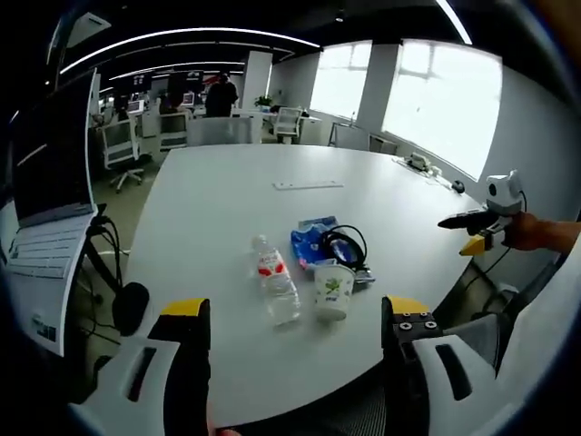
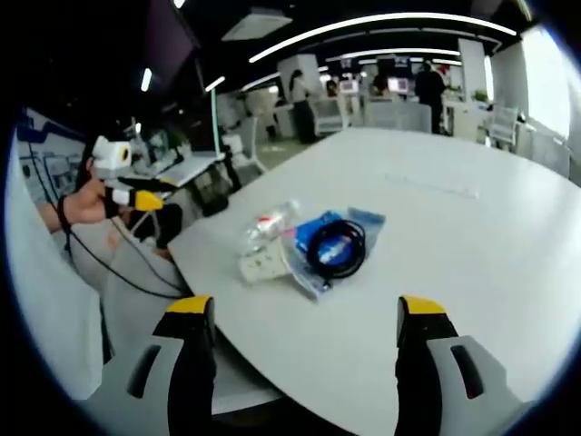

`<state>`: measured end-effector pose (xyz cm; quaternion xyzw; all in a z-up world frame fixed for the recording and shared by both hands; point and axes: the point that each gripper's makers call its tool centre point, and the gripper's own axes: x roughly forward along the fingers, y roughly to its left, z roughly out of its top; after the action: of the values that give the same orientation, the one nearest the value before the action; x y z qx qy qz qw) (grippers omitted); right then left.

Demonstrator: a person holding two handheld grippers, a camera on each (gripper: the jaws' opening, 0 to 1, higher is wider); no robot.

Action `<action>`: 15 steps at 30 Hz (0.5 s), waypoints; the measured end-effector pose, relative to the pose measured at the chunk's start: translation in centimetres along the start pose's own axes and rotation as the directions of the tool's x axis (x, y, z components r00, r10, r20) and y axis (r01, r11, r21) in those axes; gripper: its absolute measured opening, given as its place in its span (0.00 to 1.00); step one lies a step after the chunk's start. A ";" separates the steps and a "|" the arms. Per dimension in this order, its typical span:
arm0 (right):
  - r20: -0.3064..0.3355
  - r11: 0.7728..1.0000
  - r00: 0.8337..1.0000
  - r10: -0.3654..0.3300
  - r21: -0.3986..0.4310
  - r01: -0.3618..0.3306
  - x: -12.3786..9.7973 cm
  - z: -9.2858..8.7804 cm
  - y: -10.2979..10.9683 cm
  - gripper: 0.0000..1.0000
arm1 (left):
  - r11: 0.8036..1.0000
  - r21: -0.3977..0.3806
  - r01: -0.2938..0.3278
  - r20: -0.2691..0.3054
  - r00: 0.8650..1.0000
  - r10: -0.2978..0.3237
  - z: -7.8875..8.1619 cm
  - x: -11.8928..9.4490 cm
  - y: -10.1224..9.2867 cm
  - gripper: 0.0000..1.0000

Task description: Arrange the tabletop items into an orderly group along one side of the table until the central work area is clear of visible clutter.

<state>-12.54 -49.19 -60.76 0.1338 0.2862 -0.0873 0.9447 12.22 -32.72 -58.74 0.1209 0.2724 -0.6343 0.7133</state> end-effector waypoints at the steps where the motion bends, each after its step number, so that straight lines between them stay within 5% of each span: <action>1: 0.000 1.000 1.000 0.000 0.001 0.000 0.0 0.0 0.0 0.81 | 1.000 -0.002 -0.001 0.001 1.000 0.001 0.0 0.0 0.0 0.78; 15: -0.018 1.000 1.000 -0.016 0.021 0.017 -0.2 -1.1 -0.3 0.81 | 1.000 -0.012 -0.001 -0.009 1.000 0.001 -0.6 0.0 0.2 0.78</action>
<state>-13.36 -49.08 -61.59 0.1421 0.2948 -0.0969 0.9400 12.22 -32.35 -59.25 0.1199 0.2793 -0.6316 0.7132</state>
